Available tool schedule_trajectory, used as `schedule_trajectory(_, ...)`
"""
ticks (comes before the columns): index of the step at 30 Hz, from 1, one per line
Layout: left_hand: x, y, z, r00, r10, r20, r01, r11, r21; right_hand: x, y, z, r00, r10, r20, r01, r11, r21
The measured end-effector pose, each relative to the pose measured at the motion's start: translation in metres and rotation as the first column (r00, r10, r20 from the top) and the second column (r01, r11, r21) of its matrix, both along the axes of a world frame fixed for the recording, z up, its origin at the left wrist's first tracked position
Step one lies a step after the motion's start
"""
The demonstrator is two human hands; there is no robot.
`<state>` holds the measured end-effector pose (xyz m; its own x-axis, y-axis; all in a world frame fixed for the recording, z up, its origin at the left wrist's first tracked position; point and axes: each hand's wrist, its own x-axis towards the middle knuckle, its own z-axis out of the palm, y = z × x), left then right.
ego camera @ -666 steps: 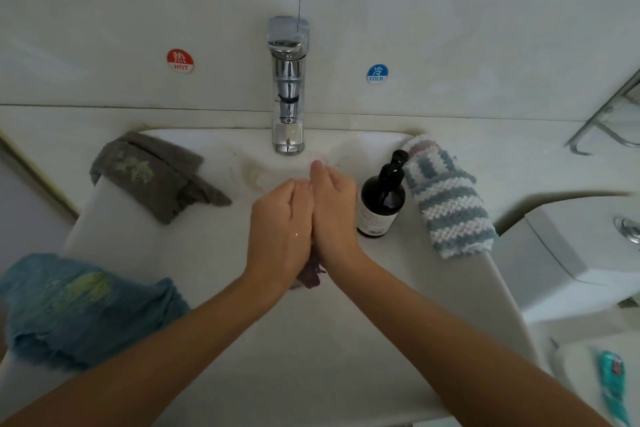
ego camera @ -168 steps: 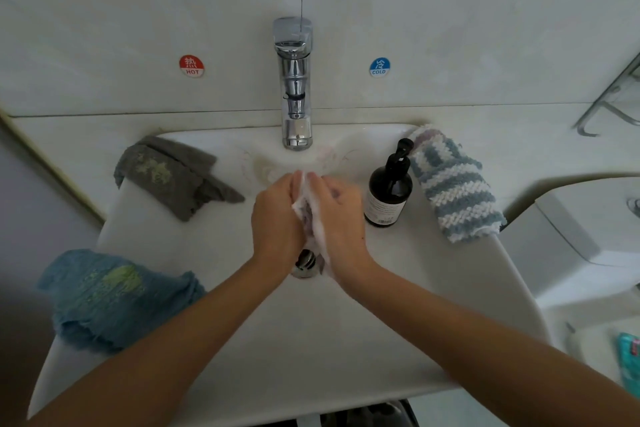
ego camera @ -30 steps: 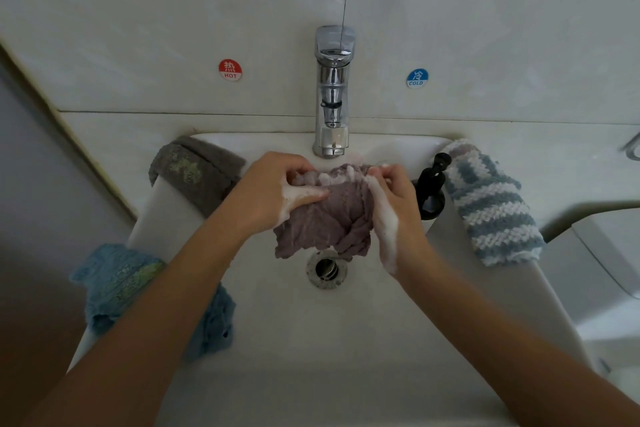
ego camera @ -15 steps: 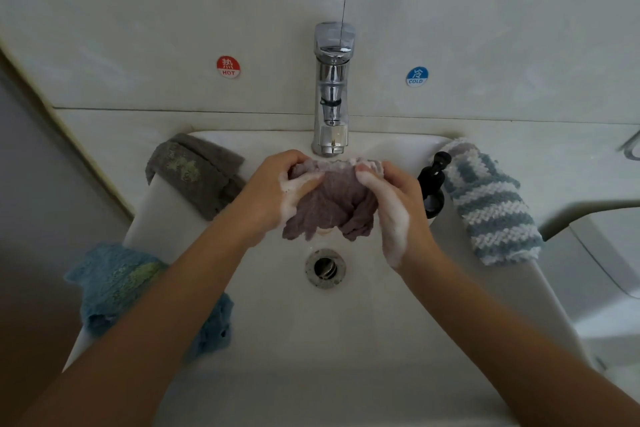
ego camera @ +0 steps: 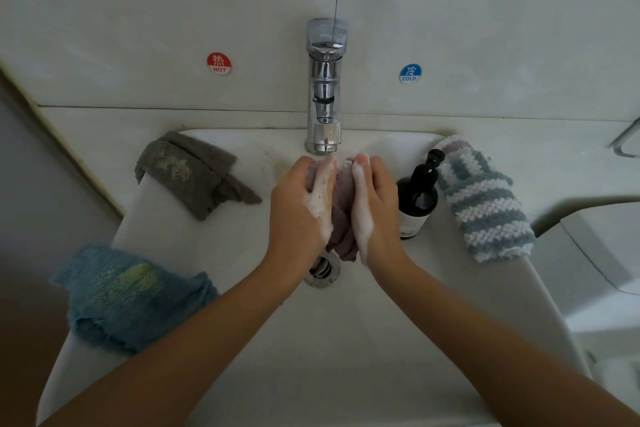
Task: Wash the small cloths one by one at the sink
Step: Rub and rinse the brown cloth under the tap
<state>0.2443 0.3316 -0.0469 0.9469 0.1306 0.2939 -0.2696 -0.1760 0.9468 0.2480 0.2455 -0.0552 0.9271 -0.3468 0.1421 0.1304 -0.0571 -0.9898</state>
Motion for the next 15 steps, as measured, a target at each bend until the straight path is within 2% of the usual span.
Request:
schedule_trajectory(5, 0.003, 0.001, 0.005, 0.993, 0.079, -0.086, -0.087, 0.992, -0.088, -0.004, 0.001, 0.004, 0.999, -0.030, 0.044, 0.032, 0.998, -0.050)
schedule_trajectory(9, -0.005, -0.011, 0.009, 0.987, 0.094, -0.130, -0.111, 0.986, -0.125, -0.009, 0.015, 0.004, 0.999, -0.032, -0.005, 0.033, 0.997, 0.067)
schedule_trajectory(12, -0.027, -0.026, 0.011, 0.993, -0.021, -0.117, 0.011, 0.996, -0.087, 0.002, 0.005, 0.003, 0.996, -0.022, -0.082, 0.039, 0.976, 0.214)
schedule_trajectory(14, -0.021, -0.027, 0.012, 0.987, -0.053, -0.151, 0.032, 0.990, -0.139, 0.000, 0.004, 0.000, 0.992, -0.005, -0.127, 0.034, 0.973, 0.229)
schedule_trajectory(15, -0.011, -0.023, 0.008, 0.986, -0.006, -0.167, -0.018, 0.990, -0.142, -0.003, 0.008, -0.002, 0.989, 0.014, -0.148, 0.020, 0.973, 0.228)
